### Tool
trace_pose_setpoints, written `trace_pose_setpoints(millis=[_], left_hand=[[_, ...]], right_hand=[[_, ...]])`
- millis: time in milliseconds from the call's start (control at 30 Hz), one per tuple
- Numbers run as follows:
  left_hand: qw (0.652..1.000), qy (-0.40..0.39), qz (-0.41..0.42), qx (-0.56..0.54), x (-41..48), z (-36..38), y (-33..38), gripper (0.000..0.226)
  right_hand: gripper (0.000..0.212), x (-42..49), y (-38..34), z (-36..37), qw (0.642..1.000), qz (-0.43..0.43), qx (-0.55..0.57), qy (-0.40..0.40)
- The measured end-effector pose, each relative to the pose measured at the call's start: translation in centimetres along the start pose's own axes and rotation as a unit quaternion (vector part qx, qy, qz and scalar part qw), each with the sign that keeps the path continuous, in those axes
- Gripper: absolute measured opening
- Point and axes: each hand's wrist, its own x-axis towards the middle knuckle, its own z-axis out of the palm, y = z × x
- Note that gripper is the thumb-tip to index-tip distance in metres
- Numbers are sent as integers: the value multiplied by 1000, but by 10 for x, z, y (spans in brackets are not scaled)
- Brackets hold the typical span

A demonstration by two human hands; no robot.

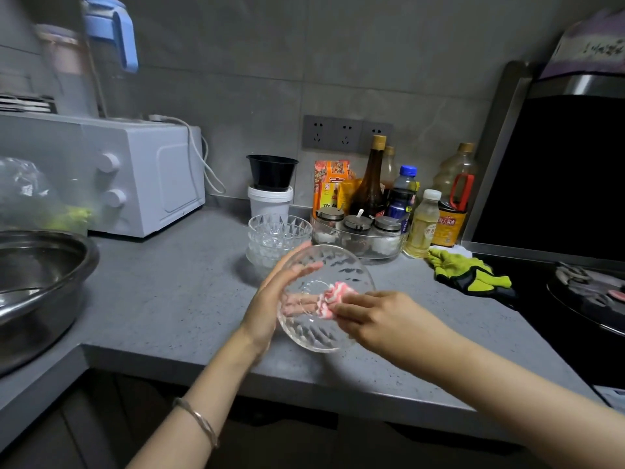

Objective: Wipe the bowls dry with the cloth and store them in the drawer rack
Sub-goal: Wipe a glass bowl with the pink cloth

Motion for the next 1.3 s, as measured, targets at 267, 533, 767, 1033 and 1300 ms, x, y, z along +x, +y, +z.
trace_pose_setpoints(millis=[267, 533, 767, 1033, 1300], left_hand=[[994, 75, 45, -60, -9, 33, -22, 47], [995, -68, -41, 56, 1, 1, 1, 36], [992, -87, -56, 70, 8, 6, 7, 28], [1000, 5, -12, -1, 6, 15, -2, 42], [999, 29, -25, -1, 2, 13, 4, 34]], right_hand=[[27, 27, -48, 8, 903, 258, 334, 79], [48, -15, 35, -10, 989, -90, -56, -102], [67, -12, 38, -10, 989, -85, -100, -63], [74, -7, -15, -12, 972, 50, 186, -132], [39, 2, -14, 0, 987, 98, 51, -114]])
